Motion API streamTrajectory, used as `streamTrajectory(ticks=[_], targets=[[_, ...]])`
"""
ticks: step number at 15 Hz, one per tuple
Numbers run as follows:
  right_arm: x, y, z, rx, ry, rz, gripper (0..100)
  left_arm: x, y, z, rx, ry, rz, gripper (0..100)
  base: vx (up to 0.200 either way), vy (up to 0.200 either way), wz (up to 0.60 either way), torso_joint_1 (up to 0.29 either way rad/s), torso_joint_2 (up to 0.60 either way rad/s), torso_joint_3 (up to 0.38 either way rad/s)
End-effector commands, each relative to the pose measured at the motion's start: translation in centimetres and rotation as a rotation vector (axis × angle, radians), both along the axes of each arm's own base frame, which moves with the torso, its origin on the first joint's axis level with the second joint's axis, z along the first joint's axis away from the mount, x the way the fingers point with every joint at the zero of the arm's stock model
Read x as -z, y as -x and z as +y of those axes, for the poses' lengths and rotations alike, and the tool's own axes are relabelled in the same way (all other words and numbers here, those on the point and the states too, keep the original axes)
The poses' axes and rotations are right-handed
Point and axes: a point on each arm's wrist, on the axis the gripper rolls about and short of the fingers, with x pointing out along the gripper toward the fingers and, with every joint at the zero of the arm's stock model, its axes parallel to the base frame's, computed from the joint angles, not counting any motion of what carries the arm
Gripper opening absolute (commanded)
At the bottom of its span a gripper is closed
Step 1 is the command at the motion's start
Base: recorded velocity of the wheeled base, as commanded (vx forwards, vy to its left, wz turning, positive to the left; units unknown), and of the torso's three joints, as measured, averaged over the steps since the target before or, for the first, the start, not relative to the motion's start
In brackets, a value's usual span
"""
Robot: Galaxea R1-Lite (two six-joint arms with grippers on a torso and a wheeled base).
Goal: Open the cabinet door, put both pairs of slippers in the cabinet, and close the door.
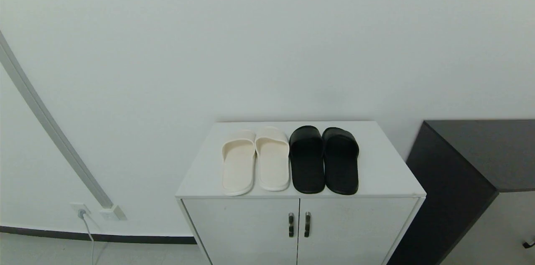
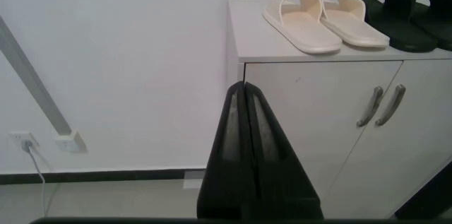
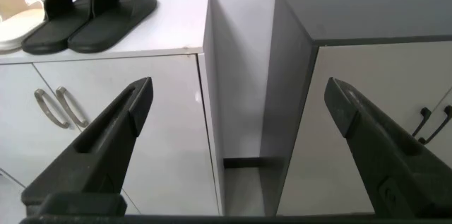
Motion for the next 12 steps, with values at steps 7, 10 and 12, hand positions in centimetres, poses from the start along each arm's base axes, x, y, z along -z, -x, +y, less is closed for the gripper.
streamTrajectory(ticks=[7, 10, 12], targets=[[-0.01, -0.01, 0.03, -0.015, 0.016, 0.001, 100, 0.0, -0.01, 0.01, -0.003, 0.0, 0.001, 0, 0.0, 0.0, 0.0, 0.0, 0.0, 0.0], [-0.01, -0.01, 0.04, -0.019, 0.016, 0.001, 100, 0.0, -0.01, 0.01, -0.003, 0.003, 0.001, 0, 0.0, 0.0, 0.0, 0.0, 0.0, 0.0], [-0.64, 0.1, 0.05, -0.019, 0.035, -0.024, 100, 0.0, -0.01, 0.01, -0.003, 0.002, 0.001, 0, 0.0, 0.0, 0.0, 0.0, 0.0, 0.0]])
